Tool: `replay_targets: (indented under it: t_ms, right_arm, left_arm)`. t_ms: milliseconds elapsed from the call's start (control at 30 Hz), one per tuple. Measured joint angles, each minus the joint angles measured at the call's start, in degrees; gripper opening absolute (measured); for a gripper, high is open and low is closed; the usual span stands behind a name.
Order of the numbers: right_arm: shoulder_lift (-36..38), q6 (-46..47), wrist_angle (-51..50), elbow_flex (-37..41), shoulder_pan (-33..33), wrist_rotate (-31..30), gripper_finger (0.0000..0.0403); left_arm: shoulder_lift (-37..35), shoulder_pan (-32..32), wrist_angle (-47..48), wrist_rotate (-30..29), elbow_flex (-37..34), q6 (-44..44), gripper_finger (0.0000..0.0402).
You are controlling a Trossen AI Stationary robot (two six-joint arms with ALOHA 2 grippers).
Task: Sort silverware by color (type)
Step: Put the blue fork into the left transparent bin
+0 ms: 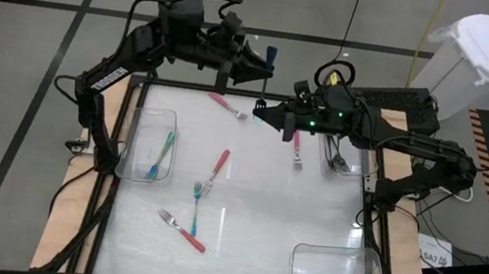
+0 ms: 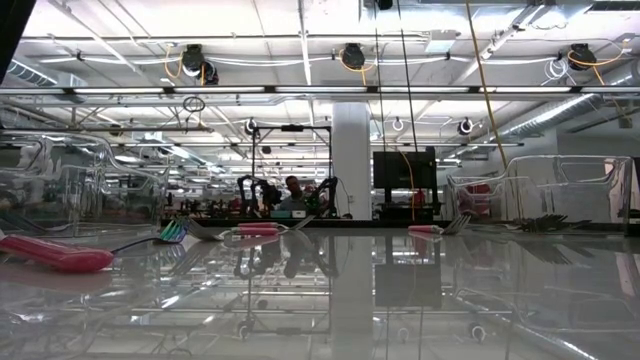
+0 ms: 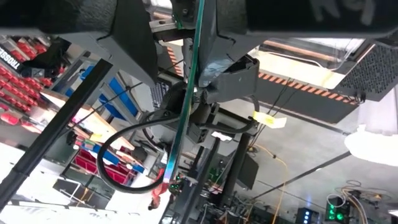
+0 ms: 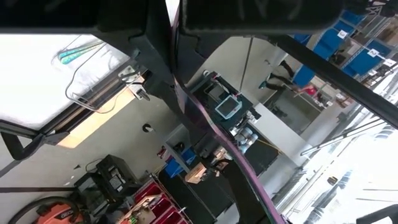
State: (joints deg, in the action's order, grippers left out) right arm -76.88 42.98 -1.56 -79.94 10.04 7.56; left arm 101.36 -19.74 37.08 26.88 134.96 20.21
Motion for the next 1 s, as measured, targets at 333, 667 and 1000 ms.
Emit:
replay_targets:
  t_ms: [333,667,1000]
  right_arm:
    - [0.0,-0.1,0.0,0.0,0.0,0.0,0.0004]
    - [0.0,-0.2,0.1,0.0,0.0,0.0,0.0004]
    - [0.0,-0.2,0.0,0.0,0.0,-1.6,0.0005]
  left_arm:
    - [0.0,-0.8,-0.1,0.0,0.0,-0.7,0.0094]
    - [0.0,-0.9,0.0,-0.2,0.0,-2.5,0.0008]
    - [0.0,-1.3,0.5,-0.1,0.0,-2.5,0.0005]
